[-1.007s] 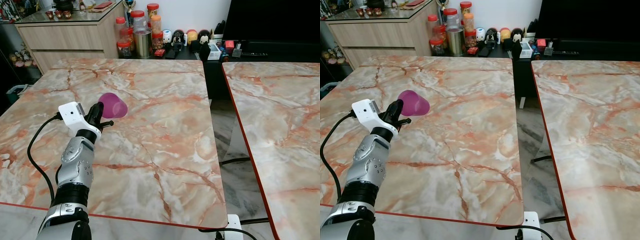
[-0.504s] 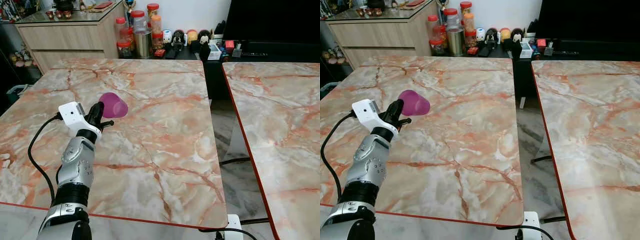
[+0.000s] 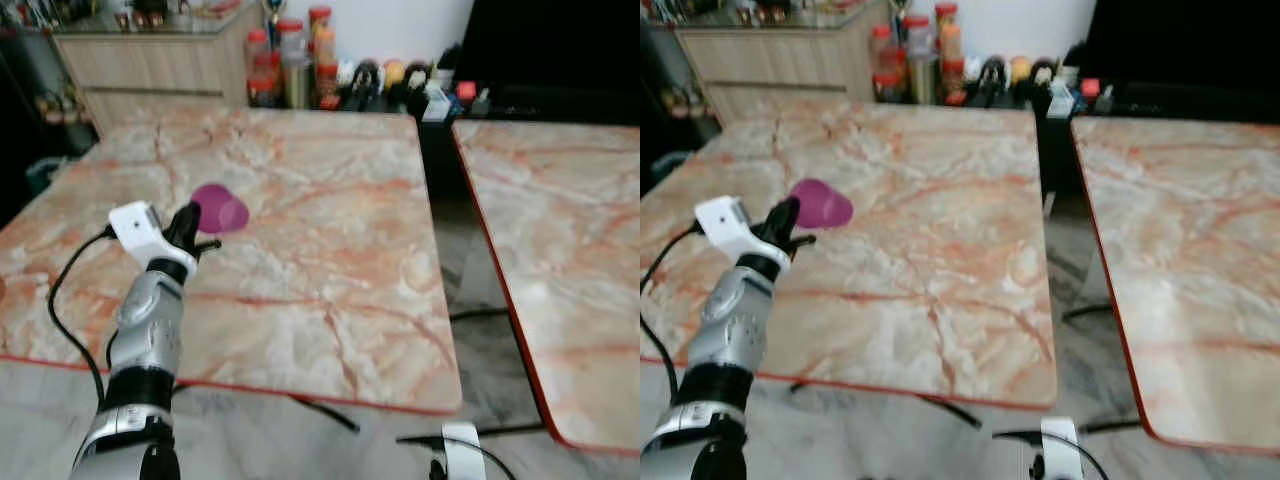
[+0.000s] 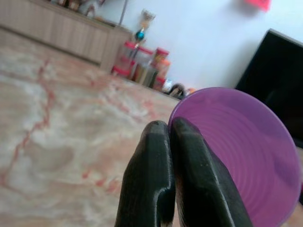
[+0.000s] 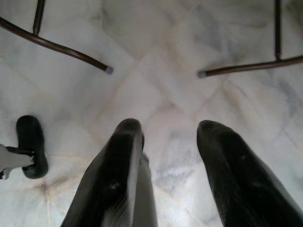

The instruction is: Setting the table

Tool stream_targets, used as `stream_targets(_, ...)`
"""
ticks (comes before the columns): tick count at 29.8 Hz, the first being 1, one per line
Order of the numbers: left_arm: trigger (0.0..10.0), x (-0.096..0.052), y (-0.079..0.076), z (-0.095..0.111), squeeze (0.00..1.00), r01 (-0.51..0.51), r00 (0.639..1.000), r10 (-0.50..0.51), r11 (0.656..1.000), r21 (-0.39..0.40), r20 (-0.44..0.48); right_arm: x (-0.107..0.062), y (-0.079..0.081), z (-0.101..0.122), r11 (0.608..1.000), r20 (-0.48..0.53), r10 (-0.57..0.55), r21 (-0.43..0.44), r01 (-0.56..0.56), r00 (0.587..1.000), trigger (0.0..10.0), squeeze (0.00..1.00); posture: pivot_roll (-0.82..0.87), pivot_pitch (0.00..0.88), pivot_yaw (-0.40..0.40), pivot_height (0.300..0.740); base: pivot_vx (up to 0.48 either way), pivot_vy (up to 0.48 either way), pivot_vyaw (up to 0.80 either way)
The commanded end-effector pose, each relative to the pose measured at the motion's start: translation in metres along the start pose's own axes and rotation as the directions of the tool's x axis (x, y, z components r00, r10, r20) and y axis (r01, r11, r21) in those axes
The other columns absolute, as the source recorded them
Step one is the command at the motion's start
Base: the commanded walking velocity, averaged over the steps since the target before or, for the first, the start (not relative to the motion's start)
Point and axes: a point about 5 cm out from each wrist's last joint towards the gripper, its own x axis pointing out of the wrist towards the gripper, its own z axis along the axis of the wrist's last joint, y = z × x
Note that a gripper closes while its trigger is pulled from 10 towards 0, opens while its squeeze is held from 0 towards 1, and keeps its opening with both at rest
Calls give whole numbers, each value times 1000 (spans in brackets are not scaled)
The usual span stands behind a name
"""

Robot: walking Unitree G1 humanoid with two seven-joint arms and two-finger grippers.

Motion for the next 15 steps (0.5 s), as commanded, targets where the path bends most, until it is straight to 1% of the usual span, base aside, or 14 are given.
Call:
stream_targets(1, 10000, -3, 7, 6, 0, -19, 999, 18, 1000, 10, 31, 2, 0, 8, 1000, 19, 1, -2, -1, 1000, 10000, 0, 33, 0, 20, 740, 0, 0, 0)
stream_targets(6, 10000, -3, 7, 6, 0, -13, 1000, 13, 999, 34, 20, 2, 0, 9, 1000, 19, 1, -2, -1, 1000, 10000, 0, 36, 0, 17, 740, 0, 0, 0)
stream_targets(12, 10000, -2, 7, 7, 0, -20, 1000, 19, 999, 45, 22, 2, 0, 9, 1000, 19, 2, -2, -2, 1000, 10000, 0, 35, 0, 19, 740, 0, 0, 0)
stream_targets(15, 10000, -3, 8, 7, 0, -23, 1000, 22, 998, 52, 18, 2, 0, 9, 1000, 20, 2, 0, -2, 1000, 10000, 0, 34, 0, 19, 740, 0, -284, 0)
